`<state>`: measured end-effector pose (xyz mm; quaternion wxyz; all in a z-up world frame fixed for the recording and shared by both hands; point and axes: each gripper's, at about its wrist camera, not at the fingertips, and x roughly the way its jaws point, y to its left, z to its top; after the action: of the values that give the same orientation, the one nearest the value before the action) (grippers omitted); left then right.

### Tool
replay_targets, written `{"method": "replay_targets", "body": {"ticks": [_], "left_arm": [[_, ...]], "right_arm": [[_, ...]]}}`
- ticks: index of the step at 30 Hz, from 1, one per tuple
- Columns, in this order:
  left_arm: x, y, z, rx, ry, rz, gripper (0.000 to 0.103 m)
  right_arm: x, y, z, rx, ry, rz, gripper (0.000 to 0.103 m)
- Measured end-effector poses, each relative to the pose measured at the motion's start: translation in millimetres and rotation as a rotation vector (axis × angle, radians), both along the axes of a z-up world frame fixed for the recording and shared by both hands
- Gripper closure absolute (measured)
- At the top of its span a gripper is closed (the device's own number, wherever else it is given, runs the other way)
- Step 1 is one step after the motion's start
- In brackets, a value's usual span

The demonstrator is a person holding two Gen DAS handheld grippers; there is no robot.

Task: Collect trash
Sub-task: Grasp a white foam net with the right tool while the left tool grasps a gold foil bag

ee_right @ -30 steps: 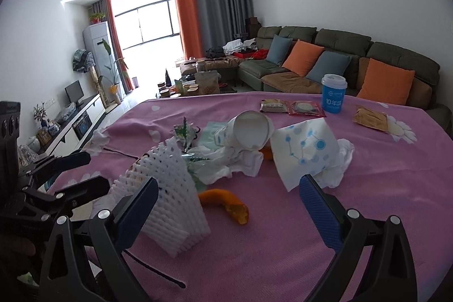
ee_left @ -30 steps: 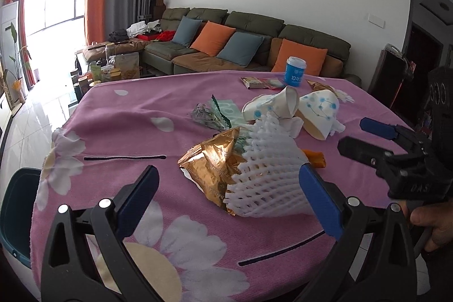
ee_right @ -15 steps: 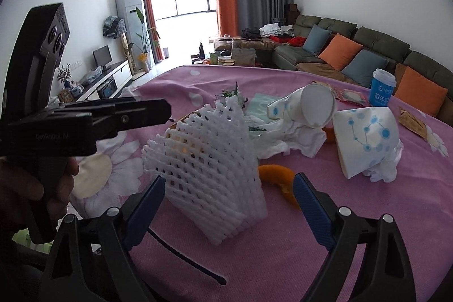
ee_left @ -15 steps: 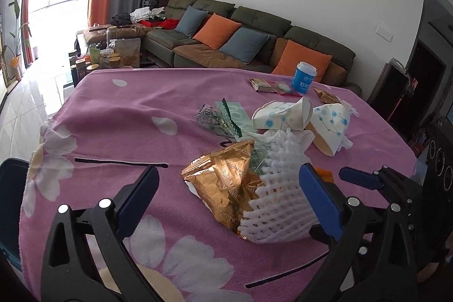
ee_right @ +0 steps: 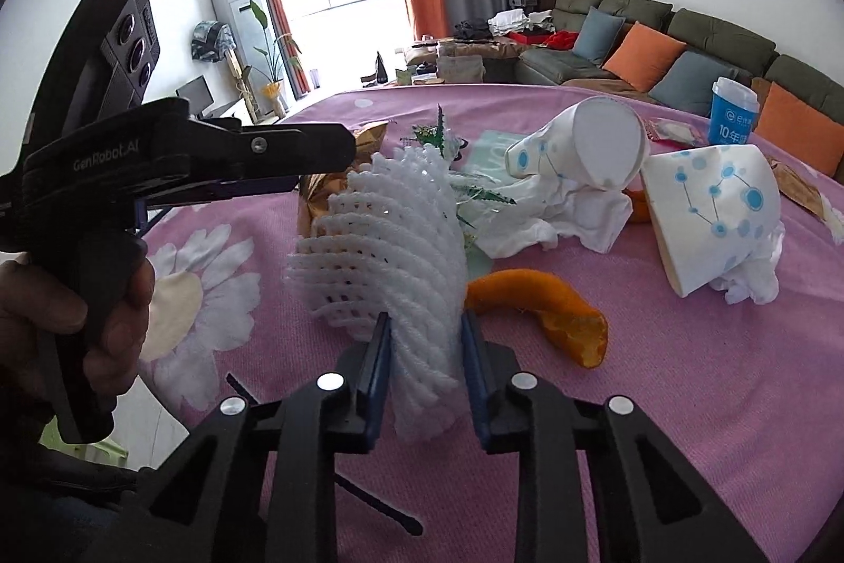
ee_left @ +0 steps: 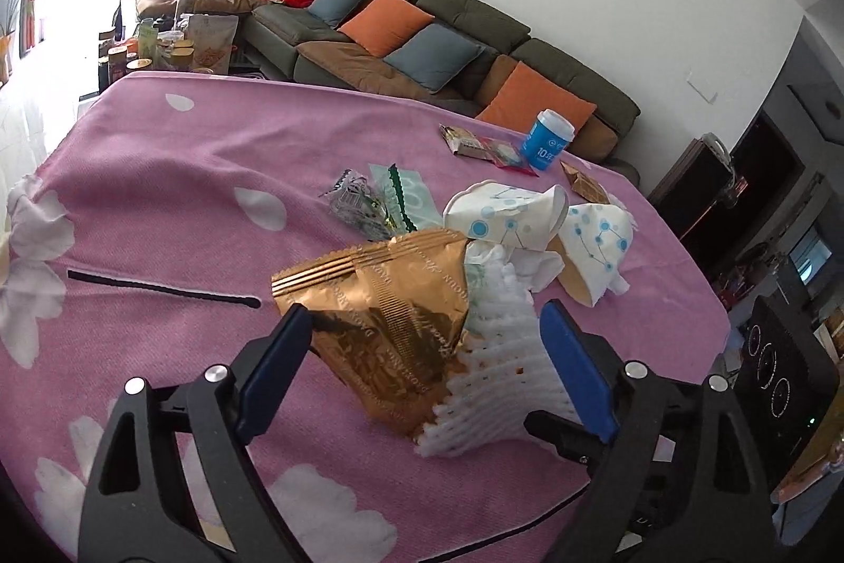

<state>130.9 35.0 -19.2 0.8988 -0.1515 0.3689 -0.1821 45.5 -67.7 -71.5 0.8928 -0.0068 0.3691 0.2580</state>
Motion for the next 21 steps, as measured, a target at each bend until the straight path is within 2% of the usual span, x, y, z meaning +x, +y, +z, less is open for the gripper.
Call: {"method": "replay_targets", "body": {"ticks": [5, 9, 10, 13, 15, 18, 19, 20, 21], "left_arm": [[6.5, 5.2, -2.2, -0.039, 0.018, 0.005, 0.016], [10.9, 8.4, -9.1, -0.031, 0.046, 0.03, 0.016], [9.9, 9.0, -8.6, -0.02, 0.04, 0.033, 0.016], [10.3, 9.3, -4.7, 0.024, 0.024, 0.031, 0.006], [15.1, 4.7, -8.1, 0.053, 0.035, -0.007, 0.006], [22.9, -4.1, -18.4, 0.076, 0.072, -0.054, 0.009], [24.7, -6.7, -21.6, 0.074, 0.077, -0.075, 0.014], [26.0, -9.5, -24.6, 0.097, 0.081, -0.078, 0.028], [26.8, -12.6, -27.5, 0.114, 0.088, -0.093, 0.034]], "right_arm": [[-2.9, -16.2, 6.2, 0.046, 0.002, -0.029, 0.081], [-8.1, -23.7, 11.7, 0.051, -0.009, -0.063, 0.081], [-10.1, -26.3, 13.0, 0.056, -0.011, -0.069, 0.081], [-12.3, -32.9, 18.2, 0.076, -0.019, -0.086, 0.081], [-11.7, -35.1, 20.4, 0.079, -0.023, -0.092, 0.081], [-9.1, -35.7, 21.9, 0.089, -0.022, -0.09, 0.081], [-10.4, -35.5, 22.6, 0.085, -0.024, -0.09, 0.081], [-10.7, -35.0, 23.5, 0.086, -0.026, -0.09, 0.081], [-10.9, -35.5, 24.3, 0.086, -0.029, -0.092, 0.081]]}}
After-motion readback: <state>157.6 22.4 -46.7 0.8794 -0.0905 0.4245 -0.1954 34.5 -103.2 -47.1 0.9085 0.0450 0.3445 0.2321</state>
